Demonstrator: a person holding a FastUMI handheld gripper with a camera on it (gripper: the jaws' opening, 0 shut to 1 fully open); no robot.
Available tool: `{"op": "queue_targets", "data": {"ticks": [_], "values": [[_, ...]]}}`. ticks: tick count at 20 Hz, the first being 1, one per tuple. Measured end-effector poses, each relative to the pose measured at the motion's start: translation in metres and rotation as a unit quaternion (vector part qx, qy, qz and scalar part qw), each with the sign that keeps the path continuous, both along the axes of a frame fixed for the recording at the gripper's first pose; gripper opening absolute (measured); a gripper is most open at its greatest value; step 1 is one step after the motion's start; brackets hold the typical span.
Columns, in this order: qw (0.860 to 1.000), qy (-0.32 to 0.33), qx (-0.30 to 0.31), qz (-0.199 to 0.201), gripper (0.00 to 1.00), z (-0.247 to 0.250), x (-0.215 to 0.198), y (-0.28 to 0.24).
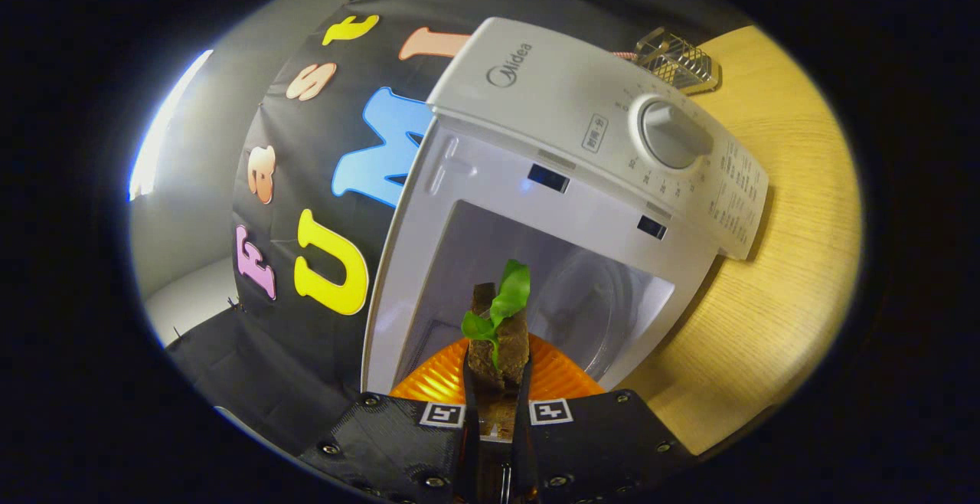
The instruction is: Open the microwave, put the food inside, and close the microwave door.
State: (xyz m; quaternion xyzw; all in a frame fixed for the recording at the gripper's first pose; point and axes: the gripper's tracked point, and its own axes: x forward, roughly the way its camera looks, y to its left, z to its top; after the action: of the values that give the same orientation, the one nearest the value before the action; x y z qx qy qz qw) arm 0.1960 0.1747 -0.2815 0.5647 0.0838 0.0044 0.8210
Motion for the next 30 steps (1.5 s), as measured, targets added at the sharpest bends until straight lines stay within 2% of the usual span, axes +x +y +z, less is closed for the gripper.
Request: {"op": "queue_targets", "data": {"ticks": [9, 14, 17, 20, 21, 22, 23, 25, 28, 29, 30], "values": [[0.997, 0.033, 0.019, -0.066, 0.16, -0.034, 0.057, -0.001], [0.996, 0.051, 0.017, -0.075, 0.16, -0.050, 0.081, 0.008], [0.994, 0.055, 0.021, -0.097, 0.16, -0.051, 0.092, 0.006], [0.993, 0.065, 0.003, -0.102, 0.21, -0.058, 0.095, 0.006], [0.992, 0.073, 0.004, -0.104, 0.24, -0.059, 0.095, 0.004], [0.992, 0.072, 0.001, -0.103, 0.33, -0.056, 0.096, 0.004], [0.993, 0.072, -0.009, -0.096, 0.36, -0.053, 0.095, 0.006], [0.993, 0.076, -0.039, -0.082, 0.49, -0.056, 0.091, 0.009], [0.994, 0.070, -0.037, -0.071, 0.82, -0.043, 0.082, 0.009], [0.995, 0.068, -0.036, -0.067, 0.89, -0.042, 0.079, 0.008], [0.995, 0.070, -0.036, -0.064, 0.91, -0.041, 0.076, 0.005]]}}
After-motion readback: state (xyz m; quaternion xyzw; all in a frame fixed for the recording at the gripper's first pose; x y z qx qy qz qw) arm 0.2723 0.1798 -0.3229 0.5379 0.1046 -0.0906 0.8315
